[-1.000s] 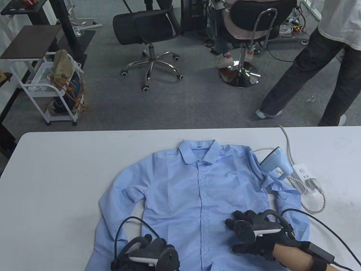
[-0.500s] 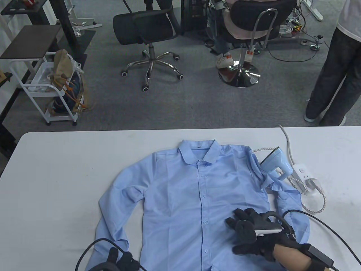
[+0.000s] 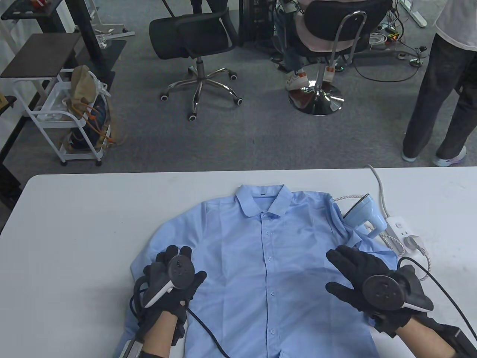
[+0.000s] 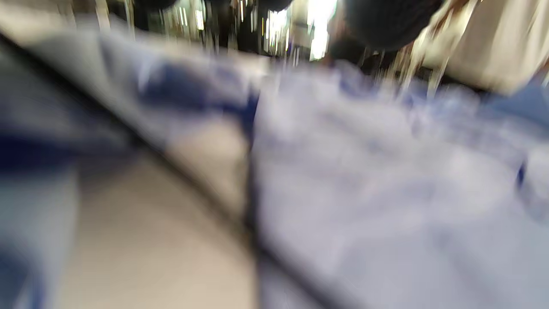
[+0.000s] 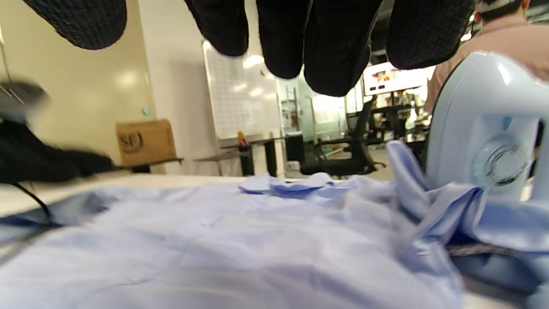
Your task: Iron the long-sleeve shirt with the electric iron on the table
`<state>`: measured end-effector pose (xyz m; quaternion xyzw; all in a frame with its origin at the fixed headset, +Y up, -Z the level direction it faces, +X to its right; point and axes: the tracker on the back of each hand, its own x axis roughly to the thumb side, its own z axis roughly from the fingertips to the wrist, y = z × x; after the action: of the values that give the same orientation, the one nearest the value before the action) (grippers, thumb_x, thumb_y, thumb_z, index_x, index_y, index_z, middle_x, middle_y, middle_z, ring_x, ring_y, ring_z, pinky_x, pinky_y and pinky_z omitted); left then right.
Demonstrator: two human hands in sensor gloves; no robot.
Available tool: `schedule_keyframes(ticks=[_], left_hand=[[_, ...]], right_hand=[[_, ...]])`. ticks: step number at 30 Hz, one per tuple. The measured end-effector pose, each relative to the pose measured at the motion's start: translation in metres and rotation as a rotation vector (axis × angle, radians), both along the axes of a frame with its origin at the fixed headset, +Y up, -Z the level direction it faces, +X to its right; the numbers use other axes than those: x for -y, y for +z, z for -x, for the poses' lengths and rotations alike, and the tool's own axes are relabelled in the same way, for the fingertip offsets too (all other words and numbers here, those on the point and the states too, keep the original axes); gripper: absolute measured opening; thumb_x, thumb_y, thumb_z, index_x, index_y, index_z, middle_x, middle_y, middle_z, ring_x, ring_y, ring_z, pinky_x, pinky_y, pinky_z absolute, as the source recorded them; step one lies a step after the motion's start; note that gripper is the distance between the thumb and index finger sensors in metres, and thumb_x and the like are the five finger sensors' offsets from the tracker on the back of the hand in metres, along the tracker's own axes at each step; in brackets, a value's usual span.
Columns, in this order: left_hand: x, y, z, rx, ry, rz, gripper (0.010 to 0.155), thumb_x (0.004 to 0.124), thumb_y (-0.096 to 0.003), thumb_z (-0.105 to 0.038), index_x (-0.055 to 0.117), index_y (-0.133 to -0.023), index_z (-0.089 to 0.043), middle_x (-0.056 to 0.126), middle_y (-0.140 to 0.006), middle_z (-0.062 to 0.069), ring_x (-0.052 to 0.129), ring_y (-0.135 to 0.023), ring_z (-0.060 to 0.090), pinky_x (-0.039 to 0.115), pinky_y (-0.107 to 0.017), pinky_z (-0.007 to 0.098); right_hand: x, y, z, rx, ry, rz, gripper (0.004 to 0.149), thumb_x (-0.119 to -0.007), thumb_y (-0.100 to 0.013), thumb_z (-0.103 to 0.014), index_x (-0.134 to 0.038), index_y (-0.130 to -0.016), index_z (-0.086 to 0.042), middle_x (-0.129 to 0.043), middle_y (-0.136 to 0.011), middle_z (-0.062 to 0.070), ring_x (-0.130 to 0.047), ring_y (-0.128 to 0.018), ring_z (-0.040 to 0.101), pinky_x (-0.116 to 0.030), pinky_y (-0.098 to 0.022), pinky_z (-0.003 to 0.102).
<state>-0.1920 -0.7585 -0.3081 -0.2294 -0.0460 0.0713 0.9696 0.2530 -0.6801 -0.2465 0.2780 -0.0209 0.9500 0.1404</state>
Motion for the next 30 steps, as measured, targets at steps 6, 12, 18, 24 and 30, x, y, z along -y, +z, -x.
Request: schedule_keyframes(ticks=[6, 12, 18, 24, 30], left_hand=[[0.038, -0.005, -0.005, 0.049, -0.153, 0.268, 0.101, 0.053, -0.0502, -0.07, -0.001, -0.117, -0.017, -0.008, -0.116, 0.031, 0.009, -0.108, 0.066, 0.024, -0.066, 0.087], [0.039, -0.005, -0.006, 0.012, -0.152, 0.261, 0.102, 0.055, -0.0479, -0.069, 0.001, -0.117, -0.019, -0.006, -0.117, 0.029, 0.01, -0.109, 0.065, 0.024, -0.066, 0.087], [0.04, -0.002, -0.004, 0.009, -0.128, 0.245, 0.101, 0.054, -0.0476, -0.069, 0.0, -0.117, -0.019, -0.007, -0.117, 0.028, 0.007, -0.108, 0.065, 0.021, -0.066, 0.086], [0.041, -0.002, -0.003, 0.012, -0.124, 0.242, 0.101, 0.054, -0.048, -0.069, 0.0, -0.117, -0.019, -0.007, -0.117, 0.028, 0.007, -0.108, 0.065, 0.021, -0.066, 0.086], [0.041, -0.001, -0.003, 0.017, -0.121, 0.246, 0.101, 0.053, -0.0483, -0.07, 0.0, -0.117, -0.019, -0.008, -0.116, 0.028, 0.006, -0.108, 0.065, 0.021, -0.066, 0.086]], right_hand=[[0.051, 0.052, 0.067, -0.386, 0.085, 0.439, 0.073, -0.061, -0.059, -0.058, -0.054, -0.113, -0.01, -0.07, -0.105, 0.027, -0.081, -0.088, 0.053, -0.064, -0.06, 0.074], [0.078, 0.078, 0.118, -0.66, 0.155, 0.793, 0.08, -0.049, -0.06, -0.06, -0.034, -0.116, -0.005, -0.056, -0.111, 0.032, -0.079, -0.09, 0.055, -0.065, -0.062, 0.072], [0.04, 0.07, 0.084, -0.694, -0.33, 0.946, 0.077, -0.053, -0.063, -0.058, -0.053, -0.112, 0.002, -0.077, -0.097, 0.032, -0.095, -0.072, 0.048, -0.07, -0.057, 0.07], [0.01, 0.037, 0.035, -0.339, -0.205, 0.323, 0.078, -0.059, -0.061, -0.062, -0.05, -0.116, -0.008, -0.061, -0.11, 0.034, -0.074, -0.09, 0.061, -0.061, -0.06, 0.078], [0.072, 0.074, 0.09, -0.409, 0.405, 0.206, 0.069, -0.061, -0.062, -0.059, -0.039, -0.119, -0.025, -0.038, -0.12, 0.028, -0.051, -0.102, 0.065, -0.047, -0.064, 0.083]])
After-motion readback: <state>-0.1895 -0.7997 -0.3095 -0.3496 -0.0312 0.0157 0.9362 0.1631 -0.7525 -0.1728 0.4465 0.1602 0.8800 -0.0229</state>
